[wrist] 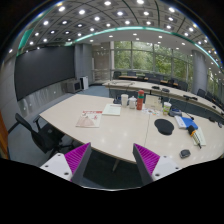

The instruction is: Arrange mouse

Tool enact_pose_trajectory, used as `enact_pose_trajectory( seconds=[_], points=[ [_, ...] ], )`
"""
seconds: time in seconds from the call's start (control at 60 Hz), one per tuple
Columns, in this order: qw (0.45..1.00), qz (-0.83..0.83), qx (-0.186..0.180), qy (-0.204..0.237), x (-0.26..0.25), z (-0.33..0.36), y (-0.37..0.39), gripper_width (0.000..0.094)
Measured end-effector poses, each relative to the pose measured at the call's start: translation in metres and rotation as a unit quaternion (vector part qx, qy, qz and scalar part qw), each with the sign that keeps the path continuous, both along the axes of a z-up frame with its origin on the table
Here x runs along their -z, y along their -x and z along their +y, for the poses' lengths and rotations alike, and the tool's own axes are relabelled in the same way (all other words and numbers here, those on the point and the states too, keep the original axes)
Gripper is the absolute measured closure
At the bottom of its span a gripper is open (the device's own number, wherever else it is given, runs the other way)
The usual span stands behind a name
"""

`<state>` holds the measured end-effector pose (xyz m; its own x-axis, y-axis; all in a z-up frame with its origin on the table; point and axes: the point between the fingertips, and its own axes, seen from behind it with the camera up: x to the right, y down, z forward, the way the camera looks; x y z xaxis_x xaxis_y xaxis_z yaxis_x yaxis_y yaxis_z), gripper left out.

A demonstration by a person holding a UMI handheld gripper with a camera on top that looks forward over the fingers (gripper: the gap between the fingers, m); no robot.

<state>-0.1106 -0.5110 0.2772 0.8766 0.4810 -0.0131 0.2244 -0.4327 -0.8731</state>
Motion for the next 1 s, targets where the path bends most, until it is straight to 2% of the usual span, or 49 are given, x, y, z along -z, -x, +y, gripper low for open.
enact_pose_trajectory(
  seconds=[0.117, 0.283, 0.55, 0.7, 0.933, 1.0],
  points=[
    [1.000, -0.008, 0.021, 0.005, 0.011, 0.001, -0.017, 0.0080],
    [0.997, -0.013, 0.067, 0.026, 0.053, 0.018, -0.073, 0.0081],
    [0.980, -0.047, 0.183, 0.066, 0.147, 0.042, -0.223, 0.0082],
    [0.968, -0.061, 0.233, 0.063, 0.190, 0.082, -0.305, 0.0079],
    [0.959, -0.055, 0.273, 0.053, 0.230, 0.174, -0.377, 0.0085],
    [0.960, -0.044, 0.272, 0.056, 0.242, 0.201, -0.390, 0.0085]
  ],
)
